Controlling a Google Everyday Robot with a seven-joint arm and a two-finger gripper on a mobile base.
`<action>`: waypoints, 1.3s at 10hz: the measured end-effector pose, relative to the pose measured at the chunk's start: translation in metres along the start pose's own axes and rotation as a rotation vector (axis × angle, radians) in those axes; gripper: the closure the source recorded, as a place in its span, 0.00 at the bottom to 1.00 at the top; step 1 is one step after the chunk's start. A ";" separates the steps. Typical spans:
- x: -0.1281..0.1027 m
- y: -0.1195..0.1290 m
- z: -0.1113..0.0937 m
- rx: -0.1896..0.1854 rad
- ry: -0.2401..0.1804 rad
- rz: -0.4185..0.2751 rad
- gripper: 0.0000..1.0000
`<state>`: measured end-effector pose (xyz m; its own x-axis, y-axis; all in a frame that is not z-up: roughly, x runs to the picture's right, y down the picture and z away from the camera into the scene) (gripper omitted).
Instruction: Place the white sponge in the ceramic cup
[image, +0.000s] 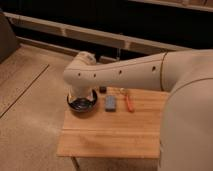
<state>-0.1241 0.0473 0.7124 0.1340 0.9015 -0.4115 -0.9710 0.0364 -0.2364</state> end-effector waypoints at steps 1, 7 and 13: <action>-0.003 0.000 -0.002 -0.034 -0.015 0.013 0.35; -0.028 -0.035 0.003 0.024 -0.054 0.018 0.35; -0.048 -0.143 0.008 0.201 -0.124 0.156 0.35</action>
<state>0.0071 0.0026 0.7733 -0.0335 0.9484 -0.3154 -0.9994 -0.0335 0.0054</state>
